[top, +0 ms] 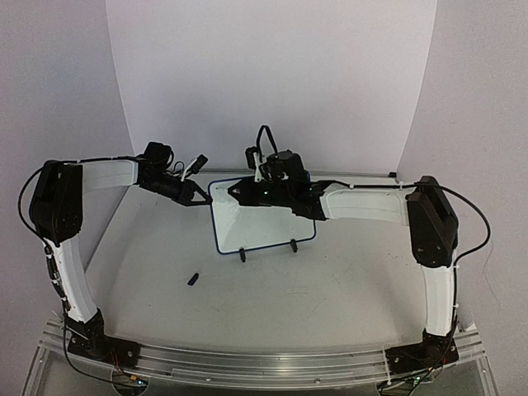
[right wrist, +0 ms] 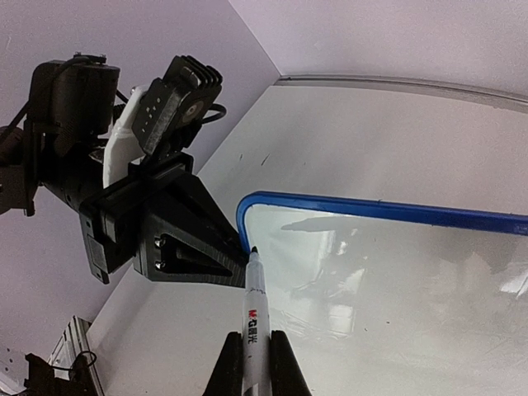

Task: Write a sentence on the whiteboard
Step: Write on the whiteboard with the whiteboard marker without the cap.

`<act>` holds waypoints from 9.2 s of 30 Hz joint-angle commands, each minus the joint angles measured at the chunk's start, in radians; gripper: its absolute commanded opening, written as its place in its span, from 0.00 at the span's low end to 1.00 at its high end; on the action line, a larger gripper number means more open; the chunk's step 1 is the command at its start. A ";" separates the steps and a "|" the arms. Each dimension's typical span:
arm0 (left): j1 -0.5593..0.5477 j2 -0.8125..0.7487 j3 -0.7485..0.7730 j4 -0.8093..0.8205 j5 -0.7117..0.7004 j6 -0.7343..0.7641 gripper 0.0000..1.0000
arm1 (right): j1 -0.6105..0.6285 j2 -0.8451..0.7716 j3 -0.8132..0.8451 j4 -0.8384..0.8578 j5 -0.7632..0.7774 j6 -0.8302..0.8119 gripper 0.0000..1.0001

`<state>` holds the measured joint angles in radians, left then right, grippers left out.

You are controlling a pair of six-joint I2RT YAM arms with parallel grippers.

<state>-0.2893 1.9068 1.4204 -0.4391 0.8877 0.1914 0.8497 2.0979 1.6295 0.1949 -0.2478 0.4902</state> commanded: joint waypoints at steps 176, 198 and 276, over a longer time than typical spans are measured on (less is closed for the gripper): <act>-0.016 -0.051 0.020 -0.044 -0.079 0.077 0.00 | -0.035 -0.057 -0.126 0.118 -0.027 0.015 0.00; -0.018 -0.049 0.022 -0.045 -0.079 0.081 0.00 | -0.034 0.000 -0.085 0.096 -0.028 0.023 0.00; -0.026 -0.051 0.025 -0.053 -0.086 0.089 0.00 | -0.073 -0.111 -0.188 0.146 0.009 0.051 0.00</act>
<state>-0.3050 1.8893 1.4204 -0.4725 0.8516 0.2359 0.7817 1.9615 1.3856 0.2993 -0.2499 0.5277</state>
